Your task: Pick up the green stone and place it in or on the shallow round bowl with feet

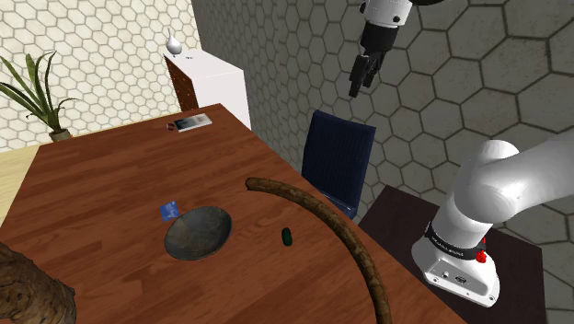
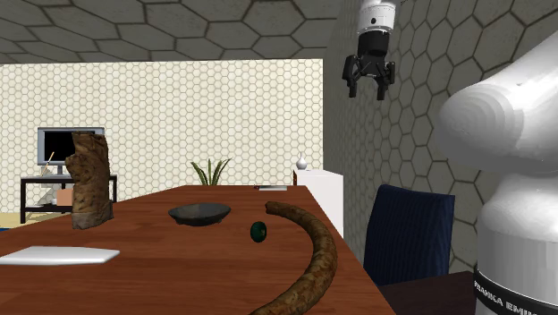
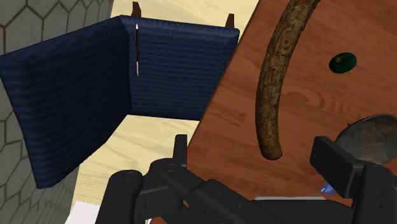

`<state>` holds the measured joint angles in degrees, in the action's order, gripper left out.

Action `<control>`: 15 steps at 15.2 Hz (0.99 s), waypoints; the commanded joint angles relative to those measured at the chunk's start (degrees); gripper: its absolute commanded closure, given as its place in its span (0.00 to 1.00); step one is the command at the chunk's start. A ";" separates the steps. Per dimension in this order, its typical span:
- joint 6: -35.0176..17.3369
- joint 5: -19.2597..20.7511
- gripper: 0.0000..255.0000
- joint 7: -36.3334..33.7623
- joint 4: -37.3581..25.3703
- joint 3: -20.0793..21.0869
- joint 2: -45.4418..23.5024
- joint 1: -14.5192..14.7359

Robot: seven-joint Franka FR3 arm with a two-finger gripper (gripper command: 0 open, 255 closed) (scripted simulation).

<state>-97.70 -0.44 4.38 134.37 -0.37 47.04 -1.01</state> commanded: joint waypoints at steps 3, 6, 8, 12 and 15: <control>-1.76 -0.80 0.00 -0.80 1.20 1.60 -1.77 0.96; -4.45 -1.97 0.00 -1.99 2.68 3.99 -4.77 2.42; -6.27 -2.72 0.00 -2.77 3.45 5.60 -7.01 3.38; -9.95 -4.09 0.00 -4.34 4.48 8.78 -12.01 5.29; -12.71 -4.94 0.00 -5.54 4.78 11.16 -16.22 6.64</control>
<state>-109.41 -5.11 -0.77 139.19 9.97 32.43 5.19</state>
